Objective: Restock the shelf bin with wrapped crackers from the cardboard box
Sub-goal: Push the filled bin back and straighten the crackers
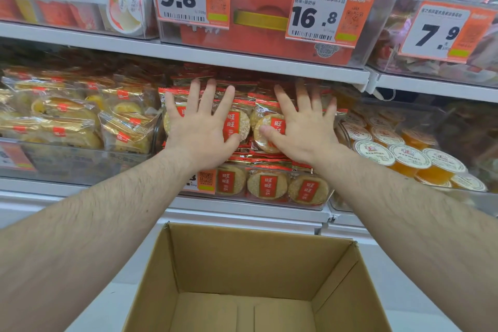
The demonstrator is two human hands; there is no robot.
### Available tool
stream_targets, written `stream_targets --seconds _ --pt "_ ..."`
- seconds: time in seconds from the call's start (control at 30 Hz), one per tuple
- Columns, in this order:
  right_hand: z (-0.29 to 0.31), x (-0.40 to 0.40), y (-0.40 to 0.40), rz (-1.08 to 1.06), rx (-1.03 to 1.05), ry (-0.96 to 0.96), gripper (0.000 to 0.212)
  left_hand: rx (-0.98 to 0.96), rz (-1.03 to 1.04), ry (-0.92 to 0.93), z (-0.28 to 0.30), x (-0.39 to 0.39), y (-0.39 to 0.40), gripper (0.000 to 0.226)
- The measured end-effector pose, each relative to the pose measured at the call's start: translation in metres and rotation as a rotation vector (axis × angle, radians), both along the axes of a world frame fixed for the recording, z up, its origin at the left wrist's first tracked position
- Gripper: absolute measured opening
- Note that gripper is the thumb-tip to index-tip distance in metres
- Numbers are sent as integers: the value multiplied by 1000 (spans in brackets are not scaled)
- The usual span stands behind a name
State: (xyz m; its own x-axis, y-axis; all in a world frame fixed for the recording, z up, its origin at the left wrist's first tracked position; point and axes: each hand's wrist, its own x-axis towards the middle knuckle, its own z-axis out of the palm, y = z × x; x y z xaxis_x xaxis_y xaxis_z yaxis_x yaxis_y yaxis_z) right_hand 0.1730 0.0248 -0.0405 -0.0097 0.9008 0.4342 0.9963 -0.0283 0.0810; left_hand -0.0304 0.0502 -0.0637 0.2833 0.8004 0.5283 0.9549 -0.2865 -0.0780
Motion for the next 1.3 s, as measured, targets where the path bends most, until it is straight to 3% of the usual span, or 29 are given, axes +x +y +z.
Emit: stream_targets --seconds 0.2,0.3,0.47,0.67,0.83,0.97,1.13,1.3 --pt "6 3 11 59 -150 55 88 -72 43 12 14 5 2 83" --pt "11 8 6 94 -160 39 93 69 -3 12 13 7 -11 83" --pt "11 17 -18 179 -31 3 98 252 -351 194 -19 25 -36 68" --pt "-9 26 -72 101 205 103 72 126 -249 226 -28 35 -39 68" --pt "-7 33 -57 -1 -137 83 91 81 -244 241 -28 43 -43 68" --pt "1 35 -29 -55 -269 66 99 58 -237 232 -28 46 -41 69" --pt "3 30 -22 -92 -361 32 100 44 -238 249 -29 45 -41 71" --pt "6 33 -32 -99 -302 23 100 30 -253 240 -26 46 -49 75"
